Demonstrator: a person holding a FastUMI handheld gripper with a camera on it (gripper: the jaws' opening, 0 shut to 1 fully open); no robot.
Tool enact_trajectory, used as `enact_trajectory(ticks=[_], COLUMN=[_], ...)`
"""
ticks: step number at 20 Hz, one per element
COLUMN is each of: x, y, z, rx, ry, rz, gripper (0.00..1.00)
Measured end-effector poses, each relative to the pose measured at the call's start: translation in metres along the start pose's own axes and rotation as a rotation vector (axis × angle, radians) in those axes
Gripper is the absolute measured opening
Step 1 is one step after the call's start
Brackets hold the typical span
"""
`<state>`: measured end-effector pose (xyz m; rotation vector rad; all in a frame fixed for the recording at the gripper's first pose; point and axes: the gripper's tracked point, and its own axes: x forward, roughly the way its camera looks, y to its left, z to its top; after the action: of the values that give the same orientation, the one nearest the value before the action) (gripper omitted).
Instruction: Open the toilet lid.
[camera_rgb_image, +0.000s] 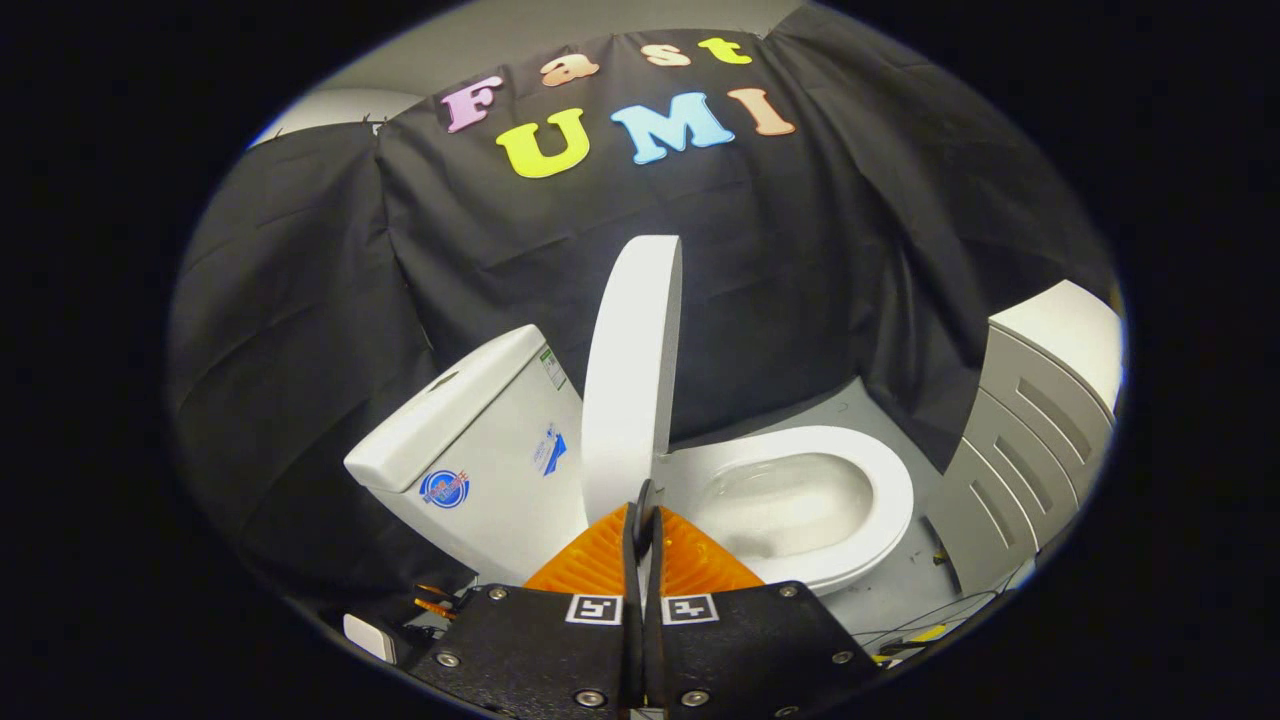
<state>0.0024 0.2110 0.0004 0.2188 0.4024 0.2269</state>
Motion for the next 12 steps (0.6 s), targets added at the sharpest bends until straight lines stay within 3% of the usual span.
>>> enact_trajectory(ticks=[12], x=[0.007], y=[0.055], z=[0.0], rx=[-0.115], ry=[-0.042], rz=[0.048], gripper=[0.0])
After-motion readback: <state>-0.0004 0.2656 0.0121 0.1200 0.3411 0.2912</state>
